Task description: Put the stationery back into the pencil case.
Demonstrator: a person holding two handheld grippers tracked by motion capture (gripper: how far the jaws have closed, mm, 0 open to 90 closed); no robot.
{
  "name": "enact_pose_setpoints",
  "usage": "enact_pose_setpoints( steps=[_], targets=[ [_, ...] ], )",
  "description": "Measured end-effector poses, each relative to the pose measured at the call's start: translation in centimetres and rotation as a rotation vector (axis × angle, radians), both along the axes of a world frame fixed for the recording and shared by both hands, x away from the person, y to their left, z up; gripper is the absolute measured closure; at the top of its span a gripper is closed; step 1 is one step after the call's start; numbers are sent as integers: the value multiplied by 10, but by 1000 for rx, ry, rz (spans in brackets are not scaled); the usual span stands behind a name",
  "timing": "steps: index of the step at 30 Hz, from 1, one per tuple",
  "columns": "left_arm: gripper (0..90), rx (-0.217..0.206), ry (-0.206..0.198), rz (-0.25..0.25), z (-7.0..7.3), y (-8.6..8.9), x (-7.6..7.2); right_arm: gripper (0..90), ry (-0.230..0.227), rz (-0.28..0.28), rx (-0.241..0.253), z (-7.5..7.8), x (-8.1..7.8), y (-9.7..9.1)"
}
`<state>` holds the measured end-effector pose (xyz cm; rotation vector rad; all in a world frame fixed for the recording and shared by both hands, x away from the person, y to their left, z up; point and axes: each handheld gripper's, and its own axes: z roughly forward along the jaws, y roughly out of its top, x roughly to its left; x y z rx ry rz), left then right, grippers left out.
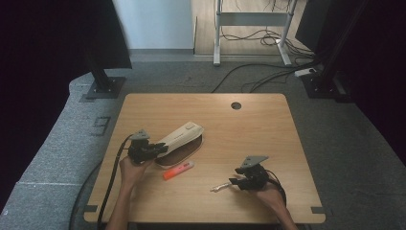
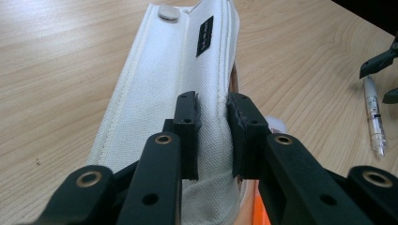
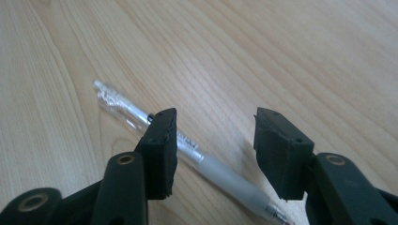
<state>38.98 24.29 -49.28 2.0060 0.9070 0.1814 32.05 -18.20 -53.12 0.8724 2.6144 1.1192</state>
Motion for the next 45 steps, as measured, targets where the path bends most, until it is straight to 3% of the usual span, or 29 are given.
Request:
enact_pose_setpoints(
  steps=[7, 13, 20, 29, 36, 45],
  targets=[
    [745, 0, 1, 0, 0, 0, 0, 548, 22, 19, -15, -7, 1, -2],
    [744, -1, 3, -3, -1, 0, 0, 671, -12, 8, -41, -9, 2, -2],
    [743, -1, 6, -5, -2, 0, 0, 777, -8, -13, -47, -8, 4, -1],
    [748, 5, -4, -4, -1, -1, 0, 785, 15, -44, -56, -6, 4, 2],
    [760, 19, -19, 3, -1, -2, -2, 787, 16, -58, -12, -8, 3, -1],
    [766, 20, -23, 5, 0, -2, -2, 787, -4, -65, 18, 4, 3, -4]
  ],
)
